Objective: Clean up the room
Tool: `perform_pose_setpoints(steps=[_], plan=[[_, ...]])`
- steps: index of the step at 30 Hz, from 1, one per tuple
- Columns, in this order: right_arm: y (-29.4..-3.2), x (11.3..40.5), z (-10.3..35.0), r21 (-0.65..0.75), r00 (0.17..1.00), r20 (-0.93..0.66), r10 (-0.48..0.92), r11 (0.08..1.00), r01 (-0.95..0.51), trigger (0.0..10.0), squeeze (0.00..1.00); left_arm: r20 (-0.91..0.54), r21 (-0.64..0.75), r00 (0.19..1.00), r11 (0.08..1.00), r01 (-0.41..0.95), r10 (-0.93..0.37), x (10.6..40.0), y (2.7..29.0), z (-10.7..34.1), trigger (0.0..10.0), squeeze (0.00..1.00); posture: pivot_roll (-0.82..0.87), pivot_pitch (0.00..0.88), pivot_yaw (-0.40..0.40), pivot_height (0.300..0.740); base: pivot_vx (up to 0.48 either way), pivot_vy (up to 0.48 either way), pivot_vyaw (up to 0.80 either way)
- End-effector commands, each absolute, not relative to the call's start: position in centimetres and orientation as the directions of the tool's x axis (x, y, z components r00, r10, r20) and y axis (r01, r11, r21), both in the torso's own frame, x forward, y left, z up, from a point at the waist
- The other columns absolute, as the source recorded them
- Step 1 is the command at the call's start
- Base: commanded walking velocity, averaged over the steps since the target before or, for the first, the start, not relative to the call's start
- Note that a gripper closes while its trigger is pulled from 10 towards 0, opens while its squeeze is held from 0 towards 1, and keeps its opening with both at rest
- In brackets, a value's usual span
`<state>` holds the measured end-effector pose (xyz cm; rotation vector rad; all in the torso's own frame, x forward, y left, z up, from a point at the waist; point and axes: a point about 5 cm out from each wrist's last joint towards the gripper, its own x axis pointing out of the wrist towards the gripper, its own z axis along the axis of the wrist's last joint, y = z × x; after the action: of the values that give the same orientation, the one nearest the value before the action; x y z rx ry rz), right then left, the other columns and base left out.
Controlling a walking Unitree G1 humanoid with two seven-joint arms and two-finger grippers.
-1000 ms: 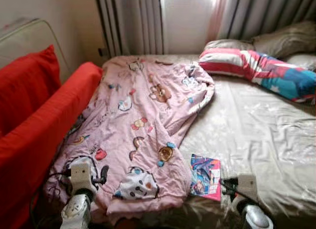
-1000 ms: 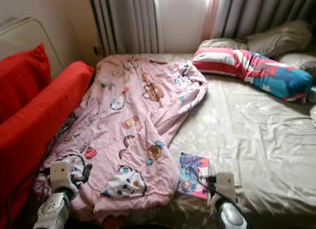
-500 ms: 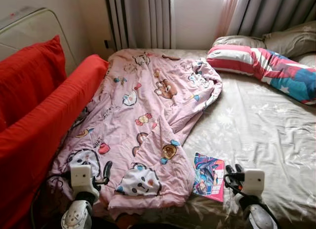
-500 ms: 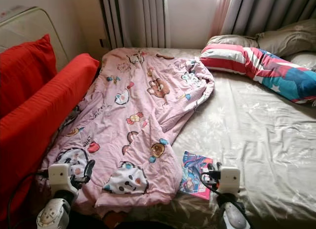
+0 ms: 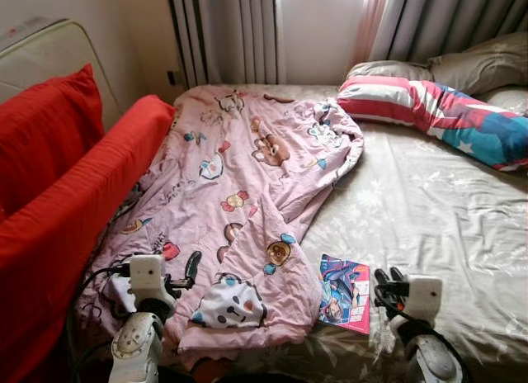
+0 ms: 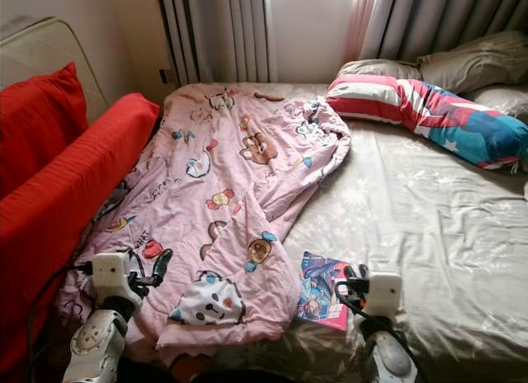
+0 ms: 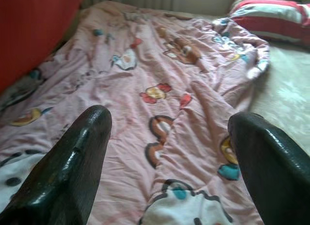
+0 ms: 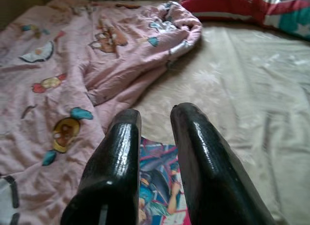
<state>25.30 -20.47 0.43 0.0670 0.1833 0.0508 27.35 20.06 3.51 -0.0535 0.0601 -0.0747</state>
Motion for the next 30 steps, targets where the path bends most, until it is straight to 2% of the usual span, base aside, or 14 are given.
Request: perform_pose_setpoints(steps=[1, 6, 25, 30], plan=[[-20.6, 26.4, 1.8, 0.056, 0.990, -0.127, 0.060, 0.997, -0.053, 10.0, 0.00, -0.047, -0.050, 0.997, 0.997, 0.055, -0.057, 27.4, 20.6, 3.9, 10.0, 0.00, -0.03, 0.000, 0.019, 0.740, 0.000, 0.000, 0.00], [-21.0, 26.6, 1.9, 0.083, 0.993, -0.120, 0.005, 0.997, 0.005, 10.0, 0.00, -0.041, -0.042, 0.999, 0.999, 0.016, -0.018, 27.2, 20.8, 3.9, 10.0, 0.00, -0.03, 0.000, 0.019, 0.740, 0.000, 0.000, 0.00], [-21.6, 26.2, 1.1, 0.056, 0.981, -0.183, -0.062, 0.996, 0.073, 10.0, 0.00, -0.050, -0.021, 0.998, 0.999, -0.024, 0.023, 27.6, 21.3, 4.4, 10.0, 0.00, -0.04, 0.000, 0.032, 0.740, 0.000, 0.000, 0.00], [-21.5, 26.2, 1.0, 0.057, 0.980, -0.187, -0.062, 0.996, 0.074, 10.0, 0.00, -0.051, -0.021, 0.998, 1.000, -0.023, 0.022, 27.6, 21.2, 4.4, 10.0, 0.00, -0.04, 0.000, 0.031, 0.710, 0.000, 0.000, 0.00]])
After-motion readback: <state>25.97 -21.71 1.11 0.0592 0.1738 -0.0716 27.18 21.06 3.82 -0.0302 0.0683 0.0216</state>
